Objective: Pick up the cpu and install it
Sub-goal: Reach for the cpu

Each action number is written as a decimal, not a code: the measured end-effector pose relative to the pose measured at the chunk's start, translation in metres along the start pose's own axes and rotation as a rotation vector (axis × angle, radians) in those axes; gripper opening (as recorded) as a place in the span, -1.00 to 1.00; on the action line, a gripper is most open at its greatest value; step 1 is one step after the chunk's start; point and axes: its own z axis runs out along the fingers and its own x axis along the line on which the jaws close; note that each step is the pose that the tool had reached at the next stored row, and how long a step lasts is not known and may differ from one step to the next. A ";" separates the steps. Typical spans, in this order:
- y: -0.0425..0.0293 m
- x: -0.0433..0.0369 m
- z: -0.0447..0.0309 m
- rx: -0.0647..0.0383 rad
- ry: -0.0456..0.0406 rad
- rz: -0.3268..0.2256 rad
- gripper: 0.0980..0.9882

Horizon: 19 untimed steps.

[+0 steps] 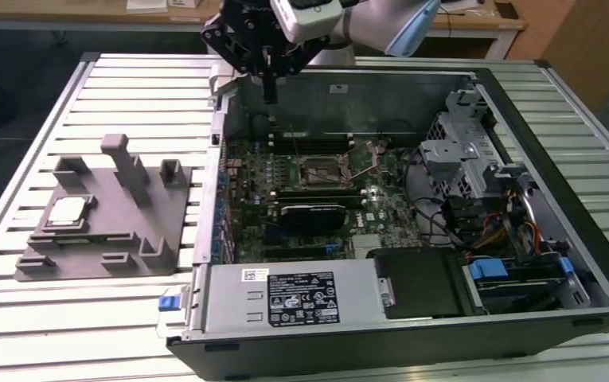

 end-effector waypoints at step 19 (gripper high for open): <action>-0.0013 0.0179 -0.0005 0.000 0.0000 0.000 -0.98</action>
